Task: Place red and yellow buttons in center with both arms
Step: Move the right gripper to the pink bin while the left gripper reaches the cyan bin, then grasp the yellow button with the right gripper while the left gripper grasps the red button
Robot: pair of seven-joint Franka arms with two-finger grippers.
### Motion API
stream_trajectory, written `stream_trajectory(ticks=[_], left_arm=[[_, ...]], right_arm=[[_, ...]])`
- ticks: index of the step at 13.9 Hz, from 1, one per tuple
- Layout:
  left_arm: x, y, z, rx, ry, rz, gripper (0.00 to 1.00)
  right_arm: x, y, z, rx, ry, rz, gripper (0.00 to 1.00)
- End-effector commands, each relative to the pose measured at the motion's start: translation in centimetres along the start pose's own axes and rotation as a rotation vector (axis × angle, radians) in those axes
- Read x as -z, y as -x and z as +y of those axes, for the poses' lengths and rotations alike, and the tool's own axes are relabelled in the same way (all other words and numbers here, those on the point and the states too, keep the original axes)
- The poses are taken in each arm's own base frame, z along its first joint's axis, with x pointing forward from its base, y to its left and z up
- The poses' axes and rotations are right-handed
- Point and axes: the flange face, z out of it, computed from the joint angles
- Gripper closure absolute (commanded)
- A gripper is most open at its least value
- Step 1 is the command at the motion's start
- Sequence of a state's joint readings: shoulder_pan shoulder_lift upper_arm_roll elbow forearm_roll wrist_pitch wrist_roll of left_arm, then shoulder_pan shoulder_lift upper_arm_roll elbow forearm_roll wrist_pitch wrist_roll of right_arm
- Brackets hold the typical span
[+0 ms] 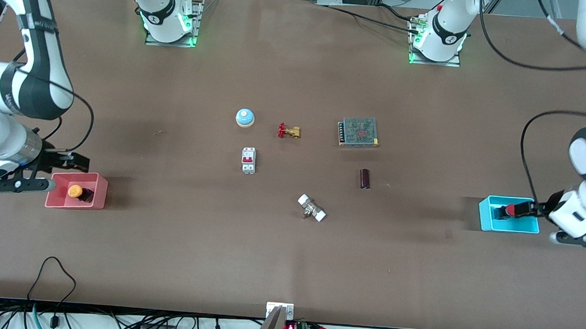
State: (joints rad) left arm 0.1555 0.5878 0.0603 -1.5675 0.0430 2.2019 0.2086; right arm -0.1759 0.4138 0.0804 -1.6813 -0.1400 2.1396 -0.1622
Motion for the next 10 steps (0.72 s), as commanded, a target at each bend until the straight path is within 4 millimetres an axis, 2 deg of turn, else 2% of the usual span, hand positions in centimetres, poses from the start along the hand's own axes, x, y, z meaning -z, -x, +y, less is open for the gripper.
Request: stream_trajectory(ticks=[1,4,7,9,10], left_arm=[[-4.3,2.0,-0.3,-0.026,-0.006,0.030,0.00],[-7.4,4.2,-0.7,-0.013,-0.004,0.045,0.00],[-8.9,5.1,-0.3,-0.010,-0.004,0.061,0.04],[-9.4,5.7,-0.1,-0.005,0.001,0.047,0.20],[-9.4,5.7,-0.1,-0.005,0.002,0.045,0.31]], right_arm=[[-2.6,0.2,2.6,0.032,0.012,0.048,0.00],[-5.1,0.1,2.9,0.030,0.016,0.105,0.00],[-7.4,0.0,3.5,0.026,0.014,0.126,0.00],[-8.1,0.0,3.6,0.027,0.011,0.119,0.00],[-8.6,0.0,3.5,0.030,0.009,0.118,0.00]])
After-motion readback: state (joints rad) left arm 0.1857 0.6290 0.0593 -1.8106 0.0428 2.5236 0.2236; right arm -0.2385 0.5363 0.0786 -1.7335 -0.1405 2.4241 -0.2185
